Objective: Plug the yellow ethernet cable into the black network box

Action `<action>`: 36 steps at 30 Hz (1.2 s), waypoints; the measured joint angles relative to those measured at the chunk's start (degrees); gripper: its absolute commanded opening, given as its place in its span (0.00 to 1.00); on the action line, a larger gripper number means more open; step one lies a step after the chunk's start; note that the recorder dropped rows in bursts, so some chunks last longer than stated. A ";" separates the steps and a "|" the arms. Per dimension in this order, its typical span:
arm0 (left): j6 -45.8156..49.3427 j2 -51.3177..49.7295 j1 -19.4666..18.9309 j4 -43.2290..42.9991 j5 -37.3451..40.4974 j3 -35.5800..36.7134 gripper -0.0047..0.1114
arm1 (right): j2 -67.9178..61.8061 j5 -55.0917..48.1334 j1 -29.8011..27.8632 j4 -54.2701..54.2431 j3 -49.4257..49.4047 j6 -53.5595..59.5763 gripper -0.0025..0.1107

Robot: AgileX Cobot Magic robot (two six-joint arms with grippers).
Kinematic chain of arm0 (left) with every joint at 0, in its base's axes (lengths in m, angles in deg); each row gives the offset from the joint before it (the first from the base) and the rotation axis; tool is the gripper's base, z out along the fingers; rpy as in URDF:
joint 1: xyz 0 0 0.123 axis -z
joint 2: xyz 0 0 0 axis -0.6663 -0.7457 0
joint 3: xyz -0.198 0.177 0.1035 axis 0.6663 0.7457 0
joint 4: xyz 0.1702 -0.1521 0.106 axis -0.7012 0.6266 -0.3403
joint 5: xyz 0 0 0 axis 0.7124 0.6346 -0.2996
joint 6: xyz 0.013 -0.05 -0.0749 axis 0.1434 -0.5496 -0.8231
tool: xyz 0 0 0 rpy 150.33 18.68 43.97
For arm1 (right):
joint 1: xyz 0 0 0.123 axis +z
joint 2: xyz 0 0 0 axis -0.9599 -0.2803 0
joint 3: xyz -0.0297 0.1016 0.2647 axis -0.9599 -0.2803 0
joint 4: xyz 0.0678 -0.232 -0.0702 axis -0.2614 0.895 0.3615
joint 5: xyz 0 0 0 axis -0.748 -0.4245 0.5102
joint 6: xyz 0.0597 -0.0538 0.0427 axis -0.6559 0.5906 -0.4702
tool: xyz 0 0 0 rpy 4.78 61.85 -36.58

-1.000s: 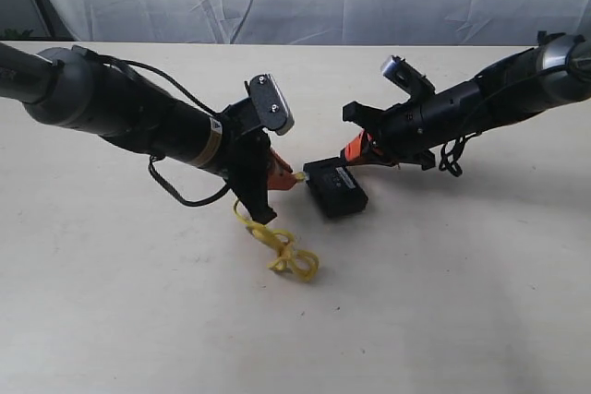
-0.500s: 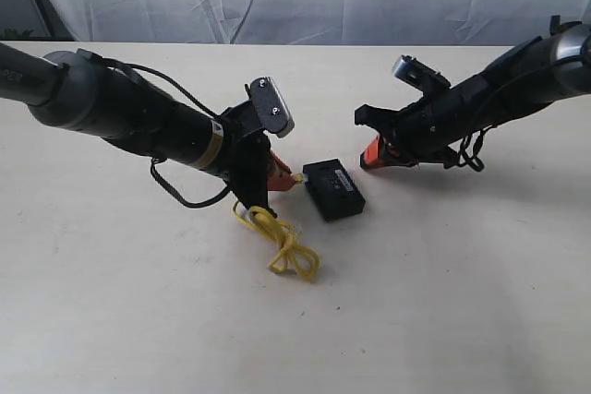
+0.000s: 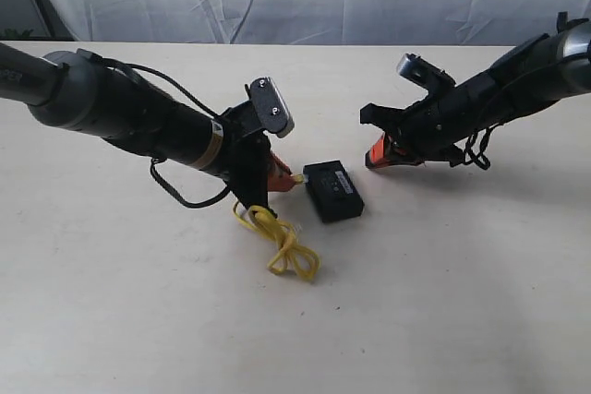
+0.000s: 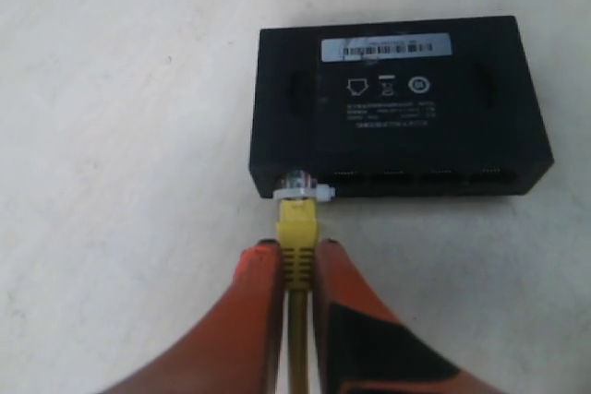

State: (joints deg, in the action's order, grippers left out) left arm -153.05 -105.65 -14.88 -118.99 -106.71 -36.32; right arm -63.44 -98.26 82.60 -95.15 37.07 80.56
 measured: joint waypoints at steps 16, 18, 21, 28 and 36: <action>0.00 0.00 0.00 -1.00 0.66 0.00 0.04 | 0.00 3.04 6.19 -1.55 0.00 4.40 0.02; 0.00 0.00 0.00 -1.00 0.80 0.00 0.04 | 0.00 3.04 6.19 -2.60 0.21 5.42 0.02; 0.00 0.00 0.00 -1.12 1.20 0.00 0.04 | 0.00 2.93 6.19 -4.79 0.62 7.06 0.02; 0.00 0.00 0.00 -1.56 1.25 0.00 0.04 | 0.00 2.55 6.08 -5.95 0.74 10.30 0.02; 0.00 0.00 0.00 -1.56 1.25 0.13 0.04 | 0.00 1.98 6.20 -5.81 0.74 12.57 0.02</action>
State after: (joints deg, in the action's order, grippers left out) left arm -153.05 -105.65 -14.88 -120.54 -105.46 -36.19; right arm -63.44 -96.28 88.80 -100.96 37.82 93.13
